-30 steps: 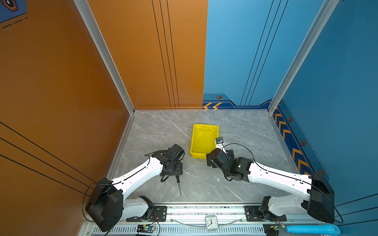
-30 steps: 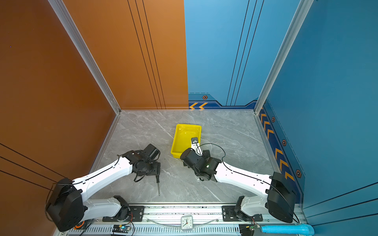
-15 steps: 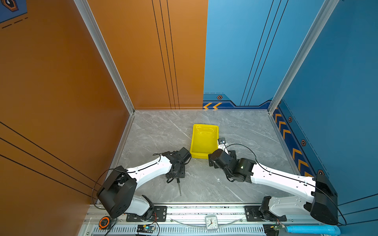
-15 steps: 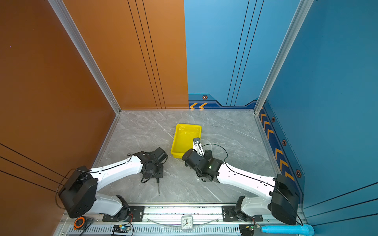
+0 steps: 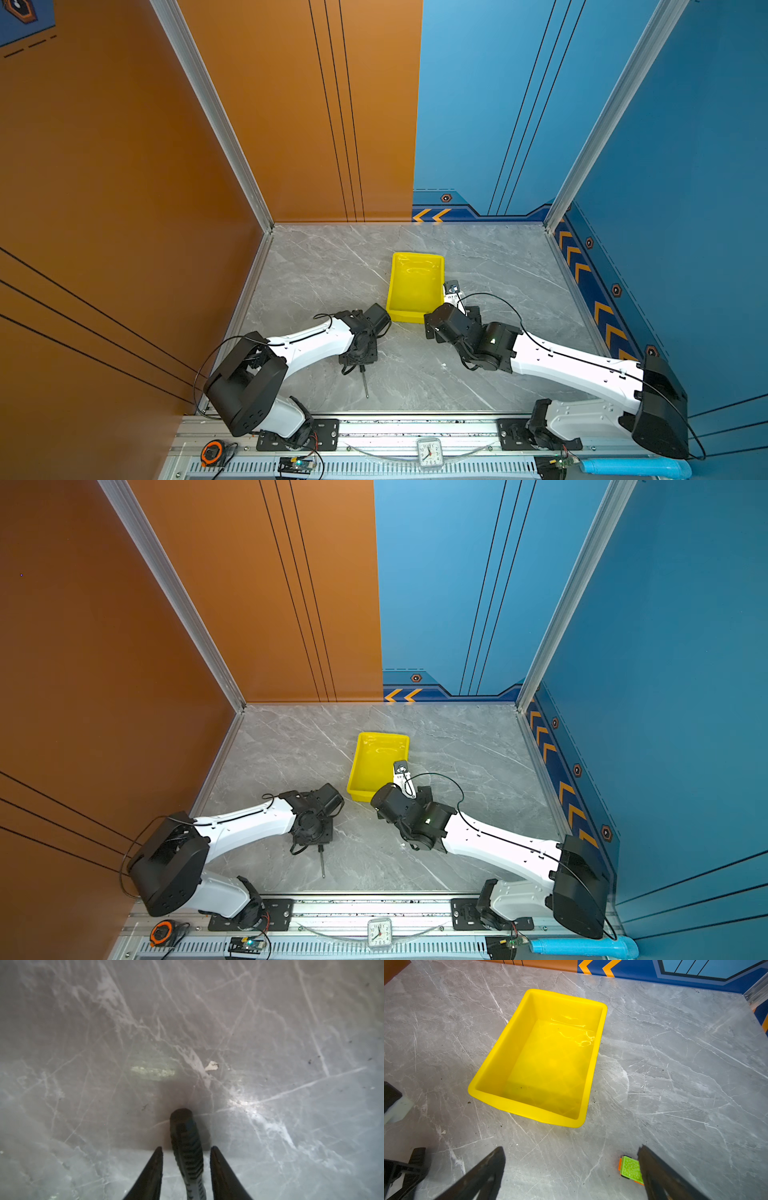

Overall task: Put the screwdriver in the bin
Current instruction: Pick up the screwdriver from the bottom-center of the table.

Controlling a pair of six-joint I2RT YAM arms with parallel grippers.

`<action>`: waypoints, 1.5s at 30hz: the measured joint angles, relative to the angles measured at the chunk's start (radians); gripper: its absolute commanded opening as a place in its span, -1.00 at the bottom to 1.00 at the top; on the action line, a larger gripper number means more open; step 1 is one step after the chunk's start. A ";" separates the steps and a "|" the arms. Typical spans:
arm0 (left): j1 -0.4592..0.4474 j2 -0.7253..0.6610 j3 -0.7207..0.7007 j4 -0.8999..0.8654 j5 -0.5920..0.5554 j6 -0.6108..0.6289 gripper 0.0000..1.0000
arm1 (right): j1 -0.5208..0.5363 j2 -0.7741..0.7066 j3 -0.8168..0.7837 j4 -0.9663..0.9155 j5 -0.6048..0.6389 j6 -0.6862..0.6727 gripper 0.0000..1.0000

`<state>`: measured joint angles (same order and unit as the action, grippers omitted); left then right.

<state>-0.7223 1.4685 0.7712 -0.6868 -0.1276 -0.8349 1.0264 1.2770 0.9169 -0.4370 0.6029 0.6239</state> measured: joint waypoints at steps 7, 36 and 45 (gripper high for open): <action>-0.001 0.009 -0.008 0.017 -0.001 -0.004 -0.46 | -0.006 0.000 0.000 0.000 0.000 -0.012 1.00; 0.153 -0.124 0.268 -0.075 0.003 0.153 -1.00 | -0.081 -0.068 0.008 -0.001 -0.009 -0.052 1.00; 0.179 0.051 0.576 -0.084 0.061 0.248 -1.00 | -0.185 -0.107 0.029 -0.001 -0.070 -0.084 1.00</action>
<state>-0.5434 1.5200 1.3476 -0.7704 -0.0666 -0.5865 0.8413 1.1702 0.9459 -0.4381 0.5331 0.5404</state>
